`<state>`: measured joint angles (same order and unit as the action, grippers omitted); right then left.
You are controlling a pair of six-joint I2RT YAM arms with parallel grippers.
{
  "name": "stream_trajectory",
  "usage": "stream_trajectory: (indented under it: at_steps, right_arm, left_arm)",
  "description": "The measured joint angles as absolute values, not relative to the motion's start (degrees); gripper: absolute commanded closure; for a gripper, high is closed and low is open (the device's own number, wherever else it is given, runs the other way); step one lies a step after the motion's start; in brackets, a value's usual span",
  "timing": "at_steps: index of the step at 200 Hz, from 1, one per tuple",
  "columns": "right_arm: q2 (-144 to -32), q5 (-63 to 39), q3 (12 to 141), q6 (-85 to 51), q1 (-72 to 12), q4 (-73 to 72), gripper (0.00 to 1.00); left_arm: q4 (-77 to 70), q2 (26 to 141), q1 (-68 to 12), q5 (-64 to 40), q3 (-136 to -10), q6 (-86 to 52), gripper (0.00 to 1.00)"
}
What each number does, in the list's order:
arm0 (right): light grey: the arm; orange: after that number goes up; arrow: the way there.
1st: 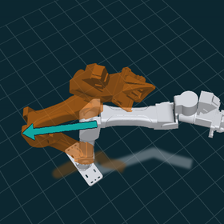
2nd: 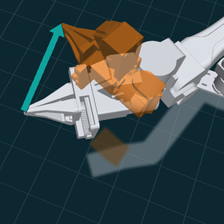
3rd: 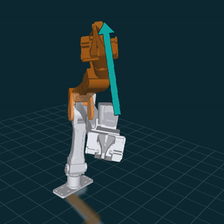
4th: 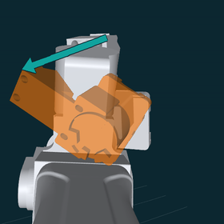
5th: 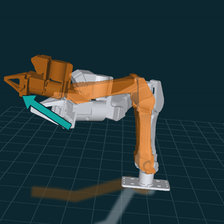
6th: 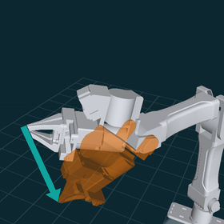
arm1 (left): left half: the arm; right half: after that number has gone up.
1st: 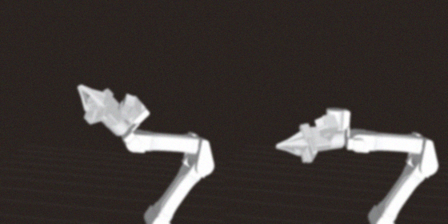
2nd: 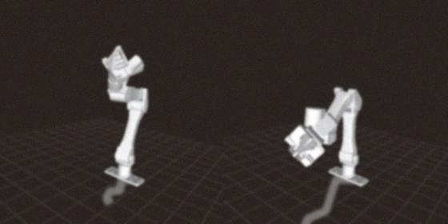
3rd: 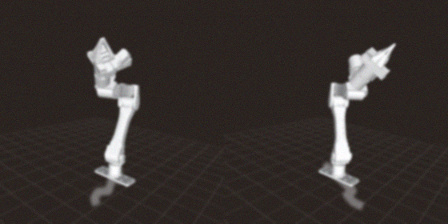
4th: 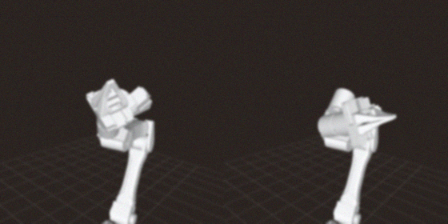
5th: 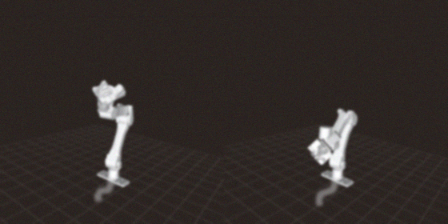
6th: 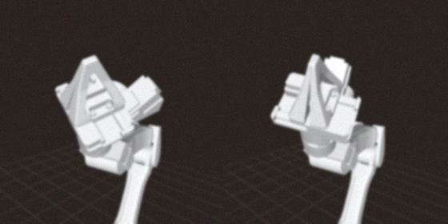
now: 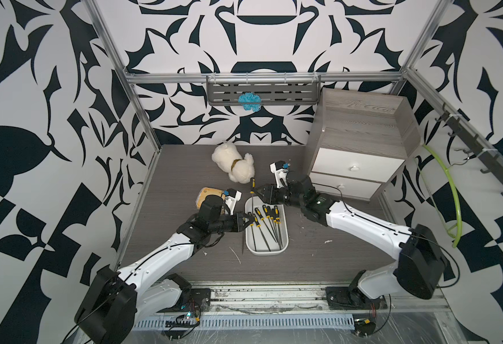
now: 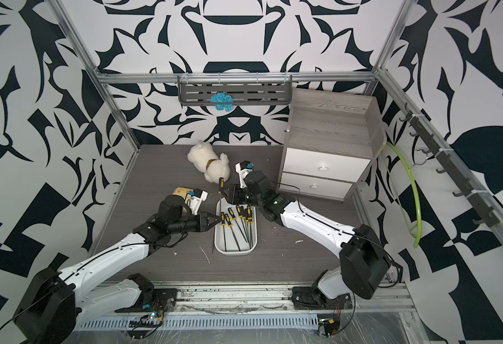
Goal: Take the file tool out of the storage box
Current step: Place the file tool at the center of the board.
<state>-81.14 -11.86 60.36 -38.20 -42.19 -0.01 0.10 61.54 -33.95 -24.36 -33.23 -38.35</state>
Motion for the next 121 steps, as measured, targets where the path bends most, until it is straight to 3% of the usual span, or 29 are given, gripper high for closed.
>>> stream_trajectory:
  at_steps: [52,121]
  right_arm:
    - [-78.0,-10.09,62.61,-26.92,-38.98,13.28,0.57]
    - [-79.29,-11.38,58.65,-22.74,-37.36,17.78,0.57]
  left_arm:
    - [24.51,58.26,-34.0,-12.73,-35.51,-36.4,1.0]
    - [30.68,69.54,-34.7,-9.32,-34.96,-36.71,1.0]
